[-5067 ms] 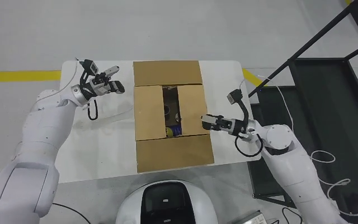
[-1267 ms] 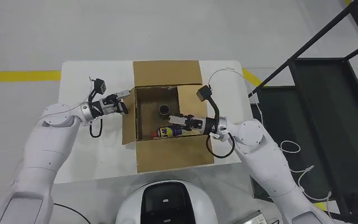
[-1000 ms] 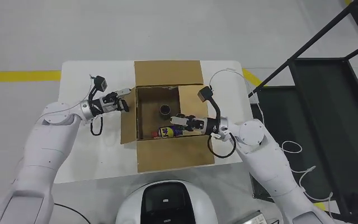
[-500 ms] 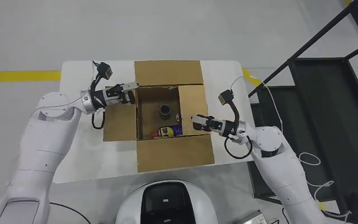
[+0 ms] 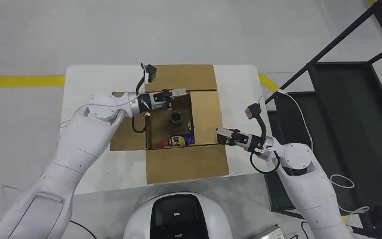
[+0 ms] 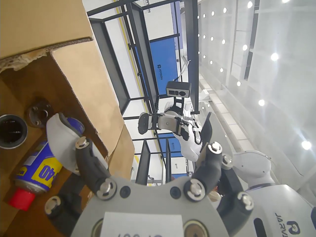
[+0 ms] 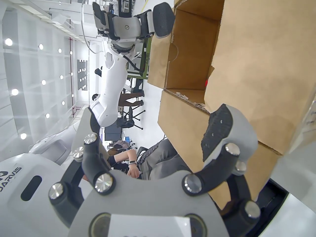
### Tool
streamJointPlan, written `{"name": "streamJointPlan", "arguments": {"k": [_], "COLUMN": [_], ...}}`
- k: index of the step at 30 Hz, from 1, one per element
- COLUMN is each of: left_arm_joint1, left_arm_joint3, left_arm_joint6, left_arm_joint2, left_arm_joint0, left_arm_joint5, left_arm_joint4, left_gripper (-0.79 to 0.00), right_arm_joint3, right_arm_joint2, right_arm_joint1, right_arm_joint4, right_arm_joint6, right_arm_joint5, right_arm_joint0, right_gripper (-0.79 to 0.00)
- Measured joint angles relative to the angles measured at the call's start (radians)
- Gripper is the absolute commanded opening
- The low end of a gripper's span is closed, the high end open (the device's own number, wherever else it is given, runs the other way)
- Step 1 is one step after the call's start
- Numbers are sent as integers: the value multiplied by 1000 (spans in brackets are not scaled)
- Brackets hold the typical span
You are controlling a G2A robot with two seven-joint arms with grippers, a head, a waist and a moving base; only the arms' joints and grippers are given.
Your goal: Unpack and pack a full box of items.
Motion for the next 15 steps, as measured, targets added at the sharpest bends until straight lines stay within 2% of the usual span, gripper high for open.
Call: {"name": "streamJointPlan", "arguments": {"k": [3, 15], "left_arm_joint1": [-14, -14], "left_arm_joint3": [40, 39], "left_arm_joint6": [21, 20], "left_arm_joint2": [17, 16], "left_arm_joint0": [-16, -16], "left_arm_joint5": [-34, -33], "left_arm_joint4": [2, 1], "left_gripper": [0, 0], "right_arm_joint3": [0, 0], "right_arm_joint2": [0, 0], "right_arm_joint1": [0, 0], "right_arm_joint4": [1, 0], "right_arm_joint6": [0, 0], "right_arm_joint5": [0, 0], "right_arm_joint0": [0, 0], "right_gripper": [0, 0]}}
